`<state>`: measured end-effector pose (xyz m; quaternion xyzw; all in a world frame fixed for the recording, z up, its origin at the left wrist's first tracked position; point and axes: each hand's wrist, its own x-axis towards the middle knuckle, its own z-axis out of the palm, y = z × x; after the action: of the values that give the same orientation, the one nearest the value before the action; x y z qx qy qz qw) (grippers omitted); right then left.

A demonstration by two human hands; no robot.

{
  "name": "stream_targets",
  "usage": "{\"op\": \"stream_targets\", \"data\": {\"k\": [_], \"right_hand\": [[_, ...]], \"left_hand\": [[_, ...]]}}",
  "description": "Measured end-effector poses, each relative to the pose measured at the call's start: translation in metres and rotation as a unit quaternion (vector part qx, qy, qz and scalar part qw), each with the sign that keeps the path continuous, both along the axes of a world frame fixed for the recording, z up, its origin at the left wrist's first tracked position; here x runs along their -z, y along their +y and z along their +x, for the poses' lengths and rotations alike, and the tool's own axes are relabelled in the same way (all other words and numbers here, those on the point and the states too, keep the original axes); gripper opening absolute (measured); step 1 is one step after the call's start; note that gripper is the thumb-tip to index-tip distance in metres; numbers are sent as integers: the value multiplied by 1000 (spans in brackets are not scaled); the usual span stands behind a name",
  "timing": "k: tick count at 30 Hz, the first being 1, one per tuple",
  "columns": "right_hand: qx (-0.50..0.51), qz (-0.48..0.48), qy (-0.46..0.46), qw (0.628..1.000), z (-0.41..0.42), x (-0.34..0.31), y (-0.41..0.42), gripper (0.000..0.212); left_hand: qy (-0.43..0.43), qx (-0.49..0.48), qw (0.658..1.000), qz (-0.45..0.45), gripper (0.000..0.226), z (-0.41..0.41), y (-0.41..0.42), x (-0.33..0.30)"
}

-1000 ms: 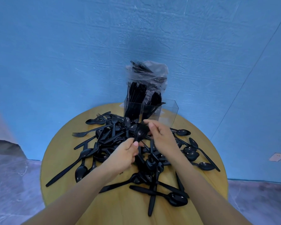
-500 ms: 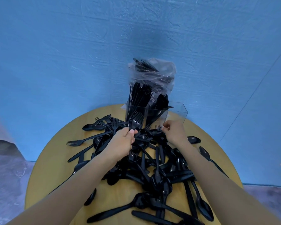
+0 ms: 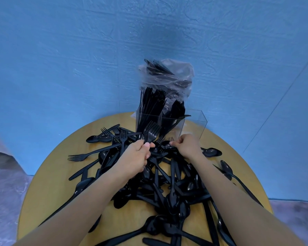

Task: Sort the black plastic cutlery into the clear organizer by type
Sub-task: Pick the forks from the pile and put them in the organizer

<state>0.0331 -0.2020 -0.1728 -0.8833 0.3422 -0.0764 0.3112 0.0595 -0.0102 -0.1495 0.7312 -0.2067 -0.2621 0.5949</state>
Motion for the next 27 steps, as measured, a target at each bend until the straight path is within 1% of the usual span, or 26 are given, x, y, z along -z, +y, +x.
{"op": "stream_targets", "data": {"k": [3,5,6,9,12,15,18,21,24,27], "right_hand": [[8,51,-38,998,1,-2,1,20],[15,89,-91,992,-1,-7,1,18],[16,92,-119,988,-4,-10,1,17],[7,71,-189,979,-10,-22,1,2],[-4,57,-268,962,-15,-33,-2,2],[-15,32,-319,947,-18,-43,-3,3],[-15,-4,-354,935,-22,-51,-1,5],[-13,-19,-379,925,-24,-57,1,5],[-22,-22,-370,929,-25,-61,2,6],[-38,-13,-333,942,-25,-60,4,8]], "left_hand": [[0,2,1000,0,26,0,2,-1],[2,2,1000,-4,26,0,3,-2],[3,1,1000,-5,26,0,3,-3],[-8,0,1000,-3,27,0,3,-4],[-32,2,999,2,28,0,0,-6],[-35,-1,999,-7,28,0,-2,-10],[-38,-3,999,-17,27,-1,-5,-13],[-41,-7,999,-27,27,-1,-6,-15],[-51,-11,998,-32,27,-2,-8,-17],[-57,-12,998,-34,27,-3,-10,-18]]}}
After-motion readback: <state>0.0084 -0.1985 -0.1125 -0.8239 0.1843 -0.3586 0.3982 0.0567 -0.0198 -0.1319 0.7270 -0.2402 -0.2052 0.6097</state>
